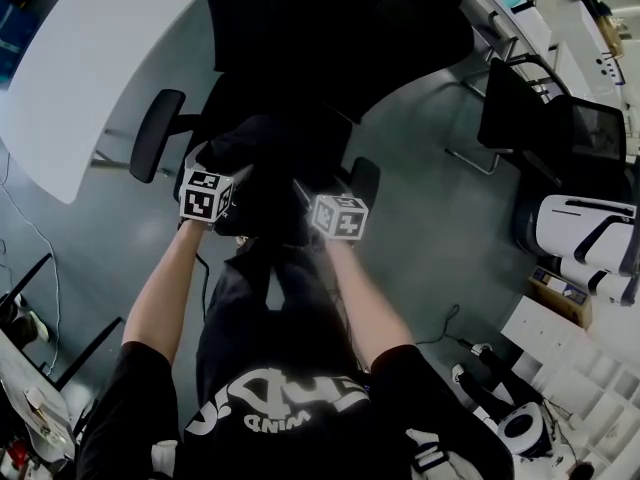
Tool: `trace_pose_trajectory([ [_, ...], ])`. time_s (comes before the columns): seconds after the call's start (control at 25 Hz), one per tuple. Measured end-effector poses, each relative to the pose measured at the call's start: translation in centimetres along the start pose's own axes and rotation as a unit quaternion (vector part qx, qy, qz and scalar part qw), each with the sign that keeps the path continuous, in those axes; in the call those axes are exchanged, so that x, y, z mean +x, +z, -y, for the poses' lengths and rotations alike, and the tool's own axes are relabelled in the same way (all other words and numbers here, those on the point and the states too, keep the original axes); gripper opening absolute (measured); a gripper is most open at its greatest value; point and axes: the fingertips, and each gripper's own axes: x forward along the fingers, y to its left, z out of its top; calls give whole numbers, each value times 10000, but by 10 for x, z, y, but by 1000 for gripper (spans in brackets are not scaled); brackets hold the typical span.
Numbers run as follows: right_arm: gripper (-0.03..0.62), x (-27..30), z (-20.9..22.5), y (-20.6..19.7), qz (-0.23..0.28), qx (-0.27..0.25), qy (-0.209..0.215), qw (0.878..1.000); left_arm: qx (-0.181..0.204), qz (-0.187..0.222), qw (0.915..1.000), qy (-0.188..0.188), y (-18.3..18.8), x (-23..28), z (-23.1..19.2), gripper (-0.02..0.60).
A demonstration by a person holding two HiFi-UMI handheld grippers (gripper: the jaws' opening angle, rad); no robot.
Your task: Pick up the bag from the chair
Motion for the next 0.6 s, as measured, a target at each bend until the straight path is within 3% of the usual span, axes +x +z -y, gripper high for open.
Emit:
trace_pose_trajectory([
  [0.12,339,5,-1,-3,-74,-17,32,10000,-26,1,10000,11,-1,0,-3,461],
  [0.28,225,11,-11,-5,-114,43,190,9997,-292,-14,9995,-89,-2,1,-2,409],
  [0.6,135,6,-12,2,-165,74,140,9997,-343,-60,9990,-283,-3,-3,19,204],
])
